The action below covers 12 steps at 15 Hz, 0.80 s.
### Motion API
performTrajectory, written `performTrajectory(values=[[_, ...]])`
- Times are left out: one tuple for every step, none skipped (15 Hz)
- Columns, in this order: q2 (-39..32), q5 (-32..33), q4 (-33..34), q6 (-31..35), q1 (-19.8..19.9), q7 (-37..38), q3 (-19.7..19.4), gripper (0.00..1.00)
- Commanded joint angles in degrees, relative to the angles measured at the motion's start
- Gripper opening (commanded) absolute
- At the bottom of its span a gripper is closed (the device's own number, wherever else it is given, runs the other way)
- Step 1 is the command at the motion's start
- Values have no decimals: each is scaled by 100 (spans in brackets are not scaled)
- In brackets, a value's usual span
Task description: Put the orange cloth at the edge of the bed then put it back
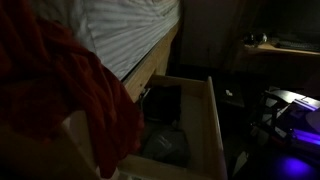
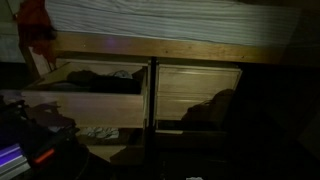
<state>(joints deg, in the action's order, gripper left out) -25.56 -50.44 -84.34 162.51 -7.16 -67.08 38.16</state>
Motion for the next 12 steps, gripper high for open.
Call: performTrajectory(values=[[-247,-722,-582,645,477,-1308,428,24],[-209,-419,-263,311,238,-759,187,2],[-296,-520,-377,437,309,-992,226,8],[-358,-531,-420,483,344,-1077,248,15],[-370,-531,-438,495,357,-1092,257,23],[-363,-531,-438,505,359,-1092,275,24],[-348,-532,-438,514,358,-1092,292,24],[-337,-532,-438,522,358,-1092,306,49],[-49,-314,-598,393,212,-484,29,51],[158,-5,-738,492,-22,108,-305,57],[545,91,-1061,618,-388,559,-892,64],[775,275,-1167,625,-703,1006,-1295,70]])
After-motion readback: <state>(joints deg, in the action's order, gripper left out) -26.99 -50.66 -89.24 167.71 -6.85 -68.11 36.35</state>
